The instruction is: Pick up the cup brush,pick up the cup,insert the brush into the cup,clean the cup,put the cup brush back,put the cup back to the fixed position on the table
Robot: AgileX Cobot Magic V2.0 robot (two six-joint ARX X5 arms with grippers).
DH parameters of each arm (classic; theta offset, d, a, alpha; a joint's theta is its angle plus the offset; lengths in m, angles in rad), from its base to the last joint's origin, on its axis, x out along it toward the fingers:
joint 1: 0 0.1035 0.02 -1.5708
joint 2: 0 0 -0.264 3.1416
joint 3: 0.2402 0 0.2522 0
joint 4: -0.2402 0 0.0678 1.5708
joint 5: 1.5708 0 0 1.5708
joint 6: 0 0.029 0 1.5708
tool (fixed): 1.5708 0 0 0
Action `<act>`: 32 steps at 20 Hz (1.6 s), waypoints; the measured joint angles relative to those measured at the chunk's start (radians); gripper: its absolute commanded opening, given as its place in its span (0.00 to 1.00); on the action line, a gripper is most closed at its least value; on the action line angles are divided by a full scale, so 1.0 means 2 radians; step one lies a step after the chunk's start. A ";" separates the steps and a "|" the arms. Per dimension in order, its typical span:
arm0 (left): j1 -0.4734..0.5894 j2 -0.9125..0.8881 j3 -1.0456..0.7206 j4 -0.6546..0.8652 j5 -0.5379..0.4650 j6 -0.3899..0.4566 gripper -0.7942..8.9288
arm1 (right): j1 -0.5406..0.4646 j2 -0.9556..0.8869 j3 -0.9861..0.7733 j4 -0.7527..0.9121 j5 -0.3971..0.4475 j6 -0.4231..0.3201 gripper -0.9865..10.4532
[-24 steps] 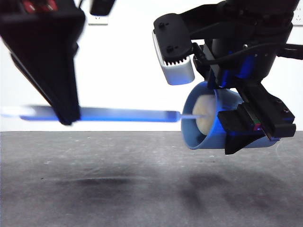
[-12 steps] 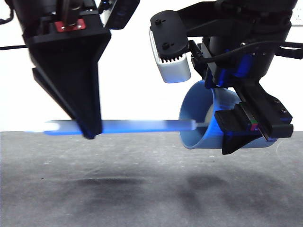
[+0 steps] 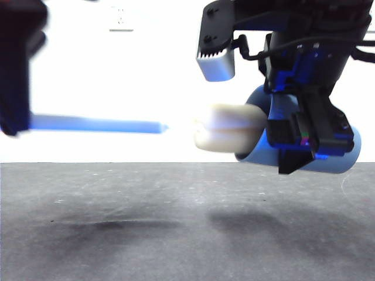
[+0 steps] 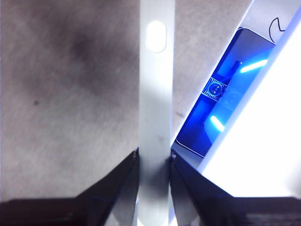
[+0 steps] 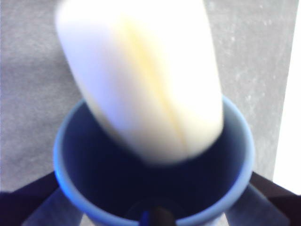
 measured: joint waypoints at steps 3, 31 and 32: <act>0.010 -0.030 0.000 -0.027 -0.007 -0.009 0.07 | -0.015 -0.009 0.000 -0.003 0.003 0.015 0.07; 0.114 0.228 -0.019 0.389 -0.029 -0.286 0.07 | -0.068 -0.294 0.000 0.011 -0.128 0.396 0.07; 0.114 0.236 -0.019 0.398 -0.029 -0.294 0.07 | -0.068 -0.294 0.000 0.011 -0.129 0.397 0.07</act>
